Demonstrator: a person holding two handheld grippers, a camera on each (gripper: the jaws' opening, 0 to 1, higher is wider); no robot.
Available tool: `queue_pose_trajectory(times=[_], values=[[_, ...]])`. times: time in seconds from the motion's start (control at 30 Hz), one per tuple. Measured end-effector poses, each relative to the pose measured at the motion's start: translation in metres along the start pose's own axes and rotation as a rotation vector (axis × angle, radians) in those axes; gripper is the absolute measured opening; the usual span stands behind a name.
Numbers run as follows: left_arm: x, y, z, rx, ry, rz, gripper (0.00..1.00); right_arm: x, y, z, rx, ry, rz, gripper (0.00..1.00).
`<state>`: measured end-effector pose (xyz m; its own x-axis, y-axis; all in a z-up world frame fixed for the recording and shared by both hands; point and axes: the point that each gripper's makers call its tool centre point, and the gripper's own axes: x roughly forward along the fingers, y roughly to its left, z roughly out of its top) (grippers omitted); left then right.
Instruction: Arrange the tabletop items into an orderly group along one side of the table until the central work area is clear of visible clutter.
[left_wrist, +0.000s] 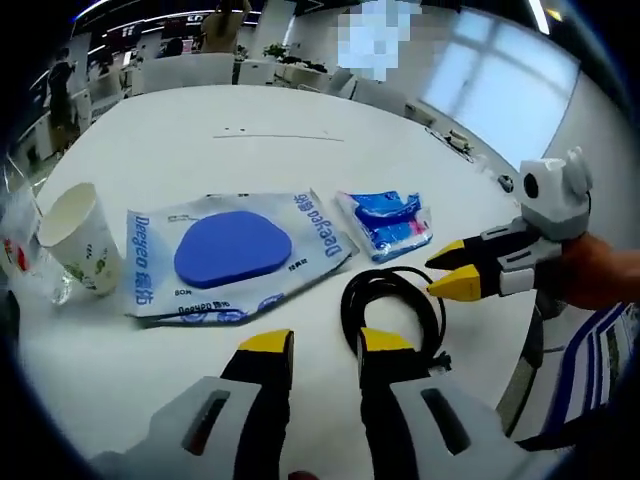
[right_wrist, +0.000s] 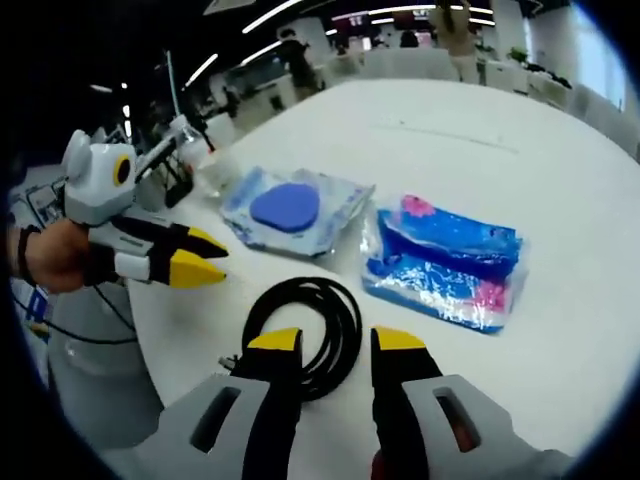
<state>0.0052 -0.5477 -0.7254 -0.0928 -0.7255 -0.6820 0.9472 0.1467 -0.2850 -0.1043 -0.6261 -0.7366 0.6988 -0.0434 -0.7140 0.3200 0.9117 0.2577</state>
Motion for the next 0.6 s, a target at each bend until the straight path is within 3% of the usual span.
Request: queue_pose_trajectory(times=[0.33,0.5,0.6], values=[[-0.045,0.037,0.018,-0.056,-0.103,0.027,0.46,-0.013,0.008,0.018,0.046,-0.066,0.031,0.41],[-0.072,0.053,0.02,-0.008,-0.126,0.048,0.54,-0.023,0.014,0.019,0.049,-0.065,0.067,0.54],[-0.085,0.06,0.017,0.015,-0.129,0.049,0.58,-0.032,0.017,0.021,0.068,-0.098,0.082,0.6]])
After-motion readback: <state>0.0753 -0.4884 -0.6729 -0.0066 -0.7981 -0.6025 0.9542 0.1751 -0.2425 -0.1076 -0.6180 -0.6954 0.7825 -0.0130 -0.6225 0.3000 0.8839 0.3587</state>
